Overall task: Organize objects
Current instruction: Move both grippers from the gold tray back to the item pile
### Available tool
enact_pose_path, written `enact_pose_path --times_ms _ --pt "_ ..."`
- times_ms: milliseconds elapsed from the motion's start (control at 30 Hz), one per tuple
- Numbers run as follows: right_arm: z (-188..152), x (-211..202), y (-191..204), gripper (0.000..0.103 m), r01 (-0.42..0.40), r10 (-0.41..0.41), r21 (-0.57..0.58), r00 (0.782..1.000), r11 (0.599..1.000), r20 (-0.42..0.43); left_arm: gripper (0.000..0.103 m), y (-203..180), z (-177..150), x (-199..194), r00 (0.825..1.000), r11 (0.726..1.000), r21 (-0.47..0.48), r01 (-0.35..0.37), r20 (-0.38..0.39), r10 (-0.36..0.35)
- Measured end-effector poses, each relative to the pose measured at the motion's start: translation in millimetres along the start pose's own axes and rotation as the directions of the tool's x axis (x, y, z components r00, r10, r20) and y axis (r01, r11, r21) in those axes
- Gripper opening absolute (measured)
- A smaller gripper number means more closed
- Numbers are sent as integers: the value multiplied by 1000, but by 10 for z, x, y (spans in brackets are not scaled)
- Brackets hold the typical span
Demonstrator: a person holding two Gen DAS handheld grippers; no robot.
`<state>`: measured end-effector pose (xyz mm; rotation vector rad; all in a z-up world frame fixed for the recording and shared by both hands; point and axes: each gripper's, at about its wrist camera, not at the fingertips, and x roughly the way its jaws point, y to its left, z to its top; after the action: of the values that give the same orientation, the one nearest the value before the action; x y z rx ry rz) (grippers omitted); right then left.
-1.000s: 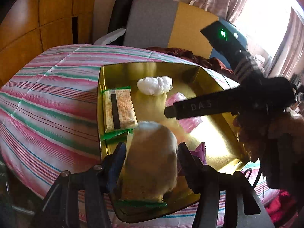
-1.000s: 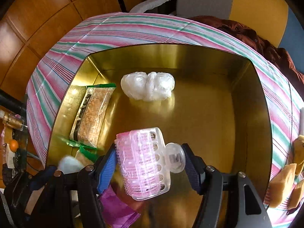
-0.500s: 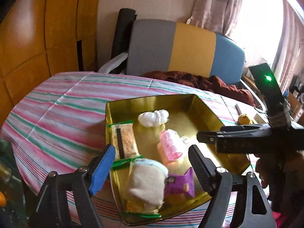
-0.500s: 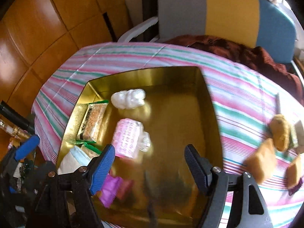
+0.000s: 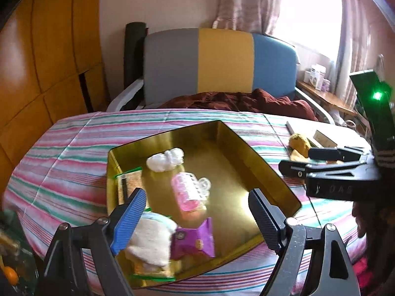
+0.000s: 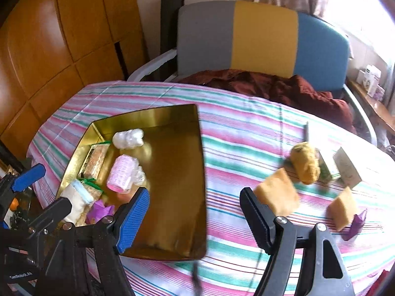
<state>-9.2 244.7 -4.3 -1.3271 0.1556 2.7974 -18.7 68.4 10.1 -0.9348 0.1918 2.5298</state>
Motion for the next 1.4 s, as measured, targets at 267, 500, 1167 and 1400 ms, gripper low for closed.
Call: enact_pose_path --times_ms 267,500,1167,1400 --pt "-19 -174 -525 77 65 -68 74 997 995 36 88 -338 45 17 999 996 80 34 -4 -34" --pt "-35 -283 -1104 77 150 -158 154 987 977 37 89 -587 30 92 997 988 136 68 -27 -65" --pt "-534 -306 -2723 79 292 -327 548 944 784 -36 93 -1117 0 331 984 965 209 160 -115 -138" --pt "-680 -346 -2962 79 275 -302 649 951 709 -74 94 -1464 144 479 973 936 276 219 -131 -189"
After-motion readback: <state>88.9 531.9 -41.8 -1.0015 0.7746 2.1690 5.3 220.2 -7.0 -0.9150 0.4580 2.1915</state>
